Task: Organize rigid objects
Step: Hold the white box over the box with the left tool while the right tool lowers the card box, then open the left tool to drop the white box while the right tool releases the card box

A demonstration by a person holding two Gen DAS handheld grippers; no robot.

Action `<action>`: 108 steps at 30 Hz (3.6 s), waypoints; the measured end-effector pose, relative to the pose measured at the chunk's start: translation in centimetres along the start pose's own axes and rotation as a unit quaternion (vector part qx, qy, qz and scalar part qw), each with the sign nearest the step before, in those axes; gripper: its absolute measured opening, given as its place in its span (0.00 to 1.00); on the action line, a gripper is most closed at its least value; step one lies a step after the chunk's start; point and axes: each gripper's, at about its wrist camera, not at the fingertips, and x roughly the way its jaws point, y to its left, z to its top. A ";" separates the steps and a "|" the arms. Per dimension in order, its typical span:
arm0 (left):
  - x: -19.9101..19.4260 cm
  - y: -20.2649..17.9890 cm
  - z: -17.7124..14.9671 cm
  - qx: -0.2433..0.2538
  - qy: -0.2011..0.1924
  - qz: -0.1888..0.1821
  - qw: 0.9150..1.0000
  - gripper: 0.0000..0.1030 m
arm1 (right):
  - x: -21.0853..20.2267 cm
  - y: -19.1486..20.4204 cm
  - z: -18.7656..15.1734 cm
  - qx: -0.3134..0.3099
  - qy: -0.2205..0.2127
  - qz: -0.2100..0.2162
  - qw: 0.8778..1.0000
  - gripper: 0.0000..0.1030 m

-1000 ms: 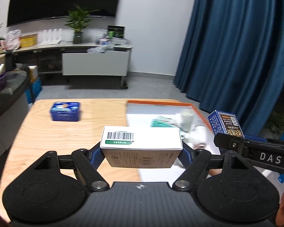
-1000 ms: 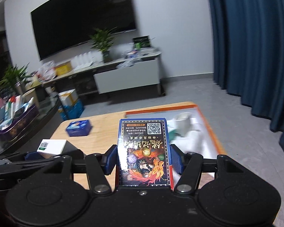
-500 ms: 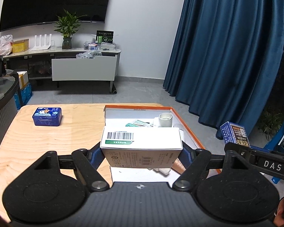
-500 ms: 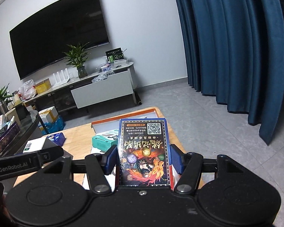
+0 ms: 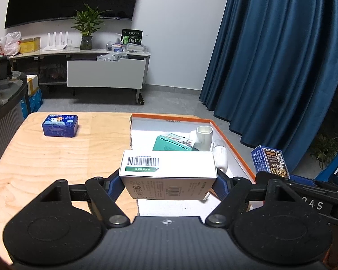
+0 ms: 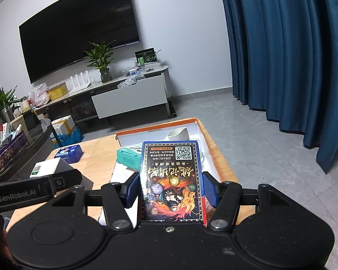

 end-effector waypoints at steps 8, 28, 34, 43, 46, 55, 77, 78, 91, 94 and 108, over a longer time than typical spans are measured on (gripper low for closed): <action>0.5 -0.1 -0.5 -0.003 0.011 -0.004 1.000 0.77 | 0.9 0.0 0.1 -0.005 0.011 -0.003 1.000 0.69; 0.9 -0.2 -0.7 -0.002 0.016 -0.006 1.000 0.77 | 1.5 0.1 -0.1 -0.009 0.015 -0.008 1.000 0.69; 1.0 -0.2 -0.7 -0.001 0.015 -0.007 1.000 0.77 | 1.4 0.2 -0.2 -0.010 0.014 -0.009 1.000 0.69; 0.9 -0.2 -0.7 0.002 0.013 -0.006 1.000 0.77 | 1.4 0.2 -0.2 -0.010 0.015 -0.009 1.000 0.69; 1.0 -0.4 -0.7 0.004 0.013 -0.005 1.000 0.77 | 1.5 0.2 -0.2 -0.010 0.016 -0.009 1.000 0.69; 1.0 -0.5 -0.7 0.007 0.014 -0.003 1.000 0.77 | 1.5 0.4 -0.3 -0.011 0.016 -0.009 1.000 0.69; 1.7 -0.4 -1.2 0.005 0.029 -0.002 1.000 0.77 | 2.8 0.2 -1.0 -0.031 0.026 -0.007 0.999 0.69; 1.7 -0.4 -1.1 0.007 0.029 -0.002 1.000 0.77 | 3.0 0.1 -1.0 -0.031 0.027 -0.007 0.999 0.69; 2.1 -0.4 -1.4 0.005 0.035 -0.001 0.999 0.77 | 4.3 0.7 -1.3 -0.042 0.040 -0.013 0.998 0.69; 2.3 -0.3 -1.4 0.004 0.036 -0.002 0.999 0.77 | 4.5 0.8 -1.4 -0.043 0.042 -0.013 0.998 0.69; 3.3 0.0 -1.7 0.005 0.051 -0.003 0.999 0.77 | 4.3 -0.4 -1.1 -0.027 0.034 -0.017 0.999 0.74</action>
